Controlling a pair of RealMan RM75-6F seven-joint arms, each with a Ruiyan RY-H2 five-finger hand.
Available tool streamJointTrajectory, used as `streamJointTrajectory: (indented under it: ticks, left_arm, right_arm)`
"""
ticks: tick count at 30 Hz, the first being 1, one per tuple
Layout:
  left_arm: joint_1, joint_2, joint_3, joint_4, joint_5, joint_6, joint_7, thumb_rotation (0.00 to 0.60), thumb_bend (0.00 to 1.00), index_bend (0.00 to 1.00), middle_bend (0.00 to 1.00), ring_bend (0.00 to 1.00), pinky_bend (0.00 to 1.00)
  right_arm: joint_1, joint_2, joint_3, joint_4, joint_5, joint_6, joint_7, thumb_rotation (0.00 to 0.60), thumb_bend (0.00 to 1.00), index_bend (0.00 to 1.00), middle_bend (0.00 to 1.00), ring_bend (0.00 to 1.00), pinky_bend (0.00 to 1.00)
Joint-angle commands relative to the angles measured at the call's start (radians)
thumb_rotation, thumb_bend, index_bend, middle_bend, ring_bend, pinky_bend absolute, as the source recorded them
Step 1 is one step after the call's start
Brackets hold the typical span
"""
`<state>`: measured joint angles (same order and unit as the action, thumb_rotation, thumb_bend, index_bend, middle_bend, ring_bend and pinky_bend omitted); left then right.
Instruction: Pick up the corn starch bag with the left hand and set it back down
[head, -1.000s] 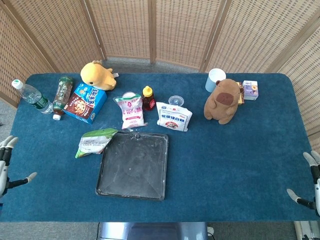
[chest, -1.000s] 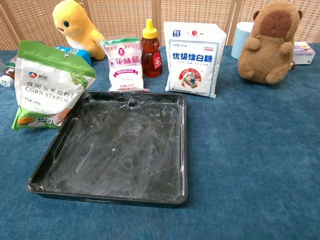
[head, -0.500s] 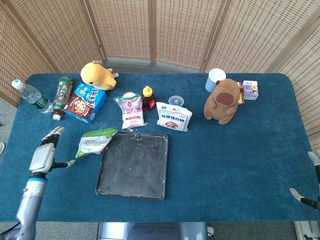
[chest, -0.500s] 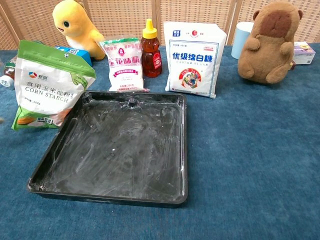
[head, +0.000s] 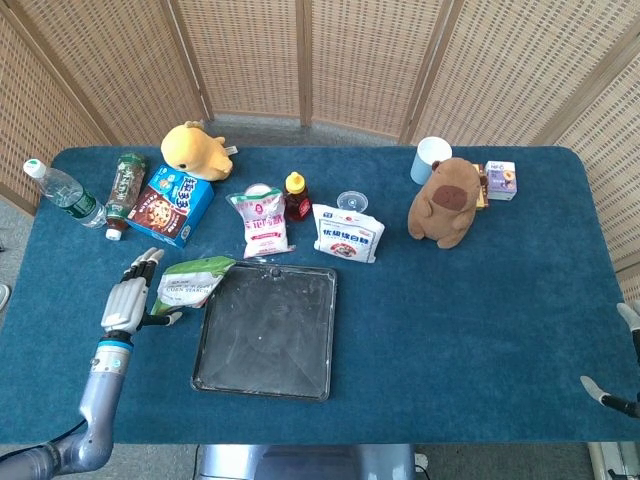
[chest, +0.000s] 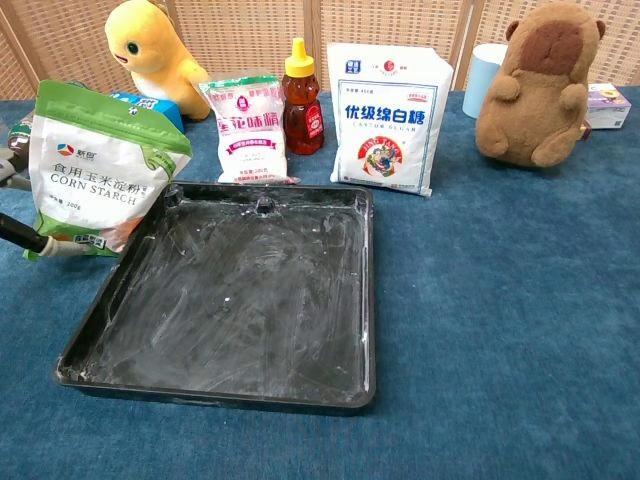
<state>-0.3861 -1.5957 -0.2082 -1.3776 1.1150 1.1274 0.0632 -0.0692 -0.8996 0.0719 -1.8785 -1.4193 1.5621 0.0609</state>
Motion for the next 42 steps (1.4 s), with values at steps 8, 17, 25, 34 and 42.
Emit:
streamJointTrajectory:
  ticks: [8, 17, 25, 34, 42]
  left_arm:
    - [-0.034, -0.066, -0.006, 0.08, -0.011, 0.007, 0.064, 0.6, 0.19, 0.38, 0.37, 0.37, 0.45]
    - [-0.056, -0.104, -0.006, 0.158, 0.042, 0.055, 0.094, 0.6, 0.38, 0.66, 0.65, 0.65, 0.7]
    - [-0.063, 0.025, 0.048, 0.088, 0.214, 0.104, 0.063, 0.6, 0.42, 0.72, 0.69, 0.68, 0.71]
    - [-0.153, 0.314, 0.149, -0.056, 0.497, 0.078, 0.334, 0.6, 0.37, 0.78, 0.76, 0.72, 0.71]
    - [-0.207, 0.375, 0.146, -0.096, 0.594, 0.065, 0.512, 0.6, 0.37, 0.78, 0.76, 0.72, 0.71]
  right_arm:
    - [0.001, 0.001, -0.005, 0.002, -0.018, 0.0, 0.013, 0.6, 0.09, 0.03, 0.0, 0.0, 0.0]
    - [0.001, 0.002, -0.012, 0.001, -0.031, -0.004, 0.019, 0.6, 0.09, 0.03, 0.0, 0.0, 0.0]
    - [0.0, 0.003, -0.013, 0.002, -0.034, 0.0, 0.023, 0.6, 0.09, 0.03, 0.0, 0.0, 0.0]
    - [-0.004, 0.004, -0.017, -0.003, -0.045, 0.008, 0.022, 0.6, 0.09, 0.03, 0.0, 0.0, 0.0]
    - [-0.006, 0.008, -0.019, -0.004, -0.05, 0.01, 0.028, 0.6, 0.09, 0.03, 0.0, 0.0, 0.0]
